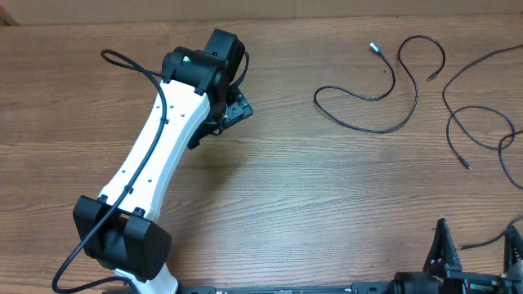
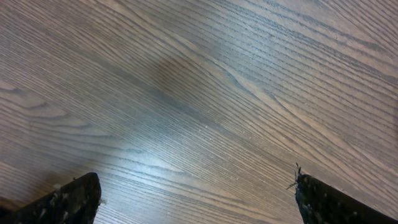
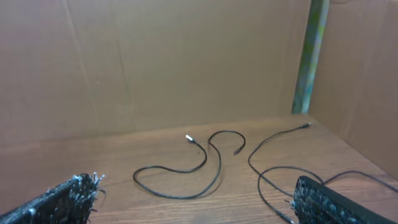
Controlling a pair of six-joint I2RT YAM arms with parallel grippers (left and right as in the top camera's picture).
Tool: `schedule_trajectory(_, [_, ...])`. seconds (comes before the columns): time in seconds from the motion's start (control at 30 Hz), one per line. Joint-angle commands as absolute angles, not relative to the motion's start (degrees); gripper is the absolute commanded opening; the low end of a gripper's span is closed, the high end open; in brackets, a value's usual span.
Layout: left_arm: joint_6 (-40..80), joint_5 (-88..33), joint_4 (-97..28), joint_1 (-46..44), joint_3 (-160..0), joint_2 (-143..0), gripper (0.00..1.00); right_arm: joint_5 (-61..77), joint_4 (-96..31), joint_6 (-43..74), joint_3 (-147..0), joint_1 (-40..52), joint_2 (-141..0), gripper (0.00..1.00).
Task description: Untangle cables
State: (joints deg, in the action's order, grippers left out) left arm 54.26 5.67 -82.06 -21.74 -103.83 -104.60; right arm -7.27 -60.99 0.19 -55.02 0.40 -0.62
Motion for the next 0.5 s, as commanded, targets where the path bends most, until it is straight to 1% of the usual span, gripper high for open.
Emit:
schedule_trajectory(0.0, [53.8, 6.39, -82.04, -21.78, -103.88, -104.27, 1.0, -6.83, -63.05, -0.01, -55.57, 0.64, -0.27, 1.0])
schedule_trajectory(0.13, [53.8, 6.42, -82.02, -21.76, -103.88, -104.27, 1.0, -6.83, -61.52, -0.01, -55.57, 0.71, -0.27, 1.0])
schedule_trajectory(0.23, [53.8, 6.42, -82.04, -21.78, -103.88, -104.27, 1.0, -6.83, -55.96, -0.01, -54.89, 0.75, -0.27, 1.0])
schedule_trajectory(0.33, [53.8, 6.42, -82.04, -21.78, -103.85, -104.27, 1.0, -6.83, -44.27, -0.01, -52.56, 0.73, -0.27, 1.0])
schedule_trajectory(0.47, [53.8, 6.39, -82.04, -21.78, -103.88, -104.27, 1.0, -6.83, -22.98, -0.01, -45.67, 0.6, -0.27, 1.0])
